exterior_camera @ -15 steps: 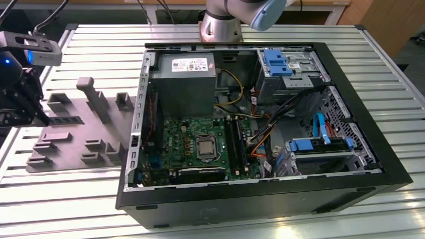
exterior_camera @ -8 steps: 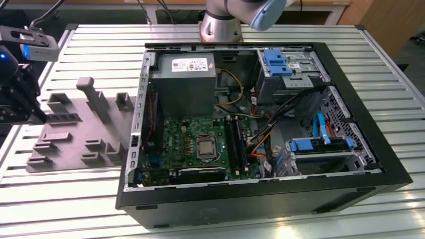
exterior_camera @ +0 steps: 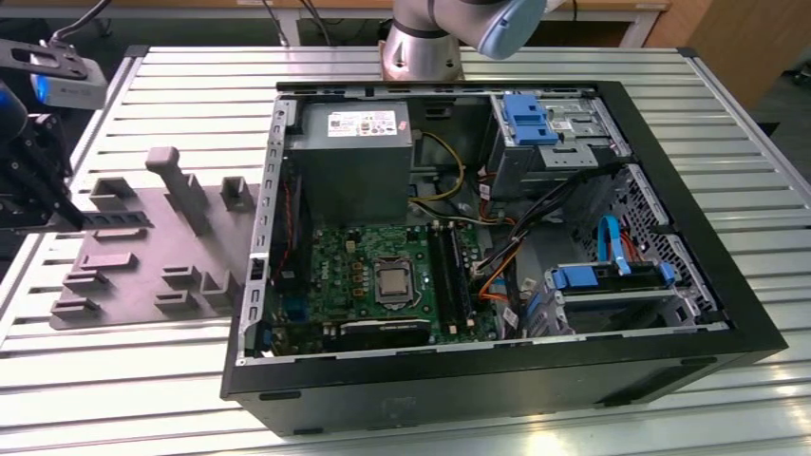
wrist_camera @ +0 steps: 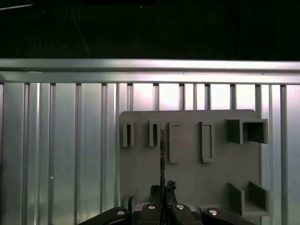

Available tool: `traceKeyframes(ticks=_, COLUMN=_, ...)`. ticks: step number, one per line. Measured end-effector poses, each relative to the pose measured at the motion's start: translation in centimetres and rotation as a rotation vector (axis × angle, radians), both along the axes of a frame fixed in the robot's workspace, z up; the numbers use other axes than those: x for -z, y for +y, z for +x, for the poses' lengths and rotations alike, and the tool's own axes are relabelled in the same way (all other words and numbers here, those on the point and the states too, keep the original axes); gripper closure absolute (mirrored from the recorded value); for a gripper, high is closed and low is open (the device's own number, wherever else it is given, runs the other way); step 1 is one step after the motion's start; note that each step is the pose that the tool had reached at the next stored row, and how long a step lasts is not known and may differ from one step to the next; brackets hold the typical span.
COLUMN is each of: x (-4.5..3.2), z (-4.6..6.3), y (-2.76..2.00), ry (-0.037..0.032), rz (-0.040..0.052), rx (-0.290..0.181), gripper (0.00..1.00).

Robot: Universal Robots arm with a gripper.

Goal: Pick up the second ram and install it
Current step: 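Pick up the second ram and move it above second insertion slot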

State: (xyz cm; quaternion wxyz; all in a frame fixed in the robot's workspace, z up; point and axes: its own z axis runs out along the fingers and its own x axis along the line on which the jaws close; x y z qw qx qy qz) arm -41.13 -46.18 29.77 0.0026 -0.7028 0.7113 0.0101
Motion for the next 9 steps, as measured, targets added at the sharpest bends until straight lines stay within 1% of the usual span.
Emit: traceKeyframes(ticks=9, x=-0.84, z=0.0, y=0.0, ry=0.0002, rz=-0.0001, rx=0.001, gripper=0.86)
